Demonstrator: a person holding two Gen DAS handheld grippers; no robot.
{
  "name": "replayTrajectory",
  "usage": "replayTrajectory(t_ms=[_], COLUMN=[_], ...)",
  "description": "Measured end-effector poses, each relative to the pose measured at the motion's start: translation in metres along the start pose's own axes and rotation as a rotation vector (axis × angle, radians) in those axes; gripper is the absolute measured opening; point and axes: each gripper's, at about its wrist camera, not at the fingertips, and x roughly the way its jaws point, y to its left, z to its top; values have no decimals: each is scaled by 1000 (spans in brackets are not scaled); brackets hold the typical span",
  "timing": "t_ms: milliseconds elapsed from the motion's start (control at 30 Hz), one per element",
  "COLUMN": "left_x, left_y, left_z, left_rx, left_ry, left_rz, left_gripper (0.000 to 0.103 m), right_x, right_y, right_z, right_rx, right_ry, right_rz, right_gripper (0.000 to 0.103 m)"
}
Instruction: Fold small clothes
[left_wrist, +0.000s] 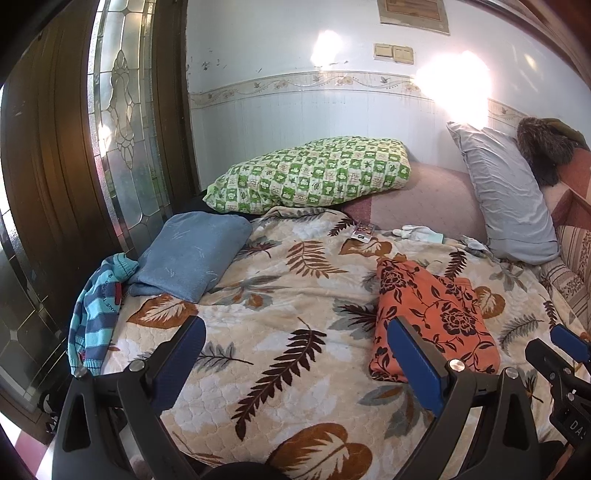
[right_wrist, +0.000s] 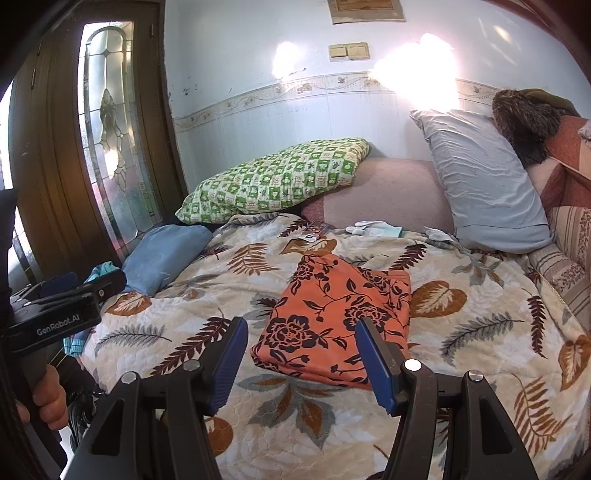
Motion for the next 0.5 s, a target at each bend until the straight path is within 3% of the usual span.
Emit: replayTrajectory(t_ms=[500], left_x=[-18], left_y=[17], left_z=[1], left_rx=[-17], left_ry=[18], left_rz=[3], left_gripper=[99], right_x=[-20], right_y=[11], right_z=[9], right_rx=[-3], right_ry=[25], right_rz=[-54], right_gripper=[64])
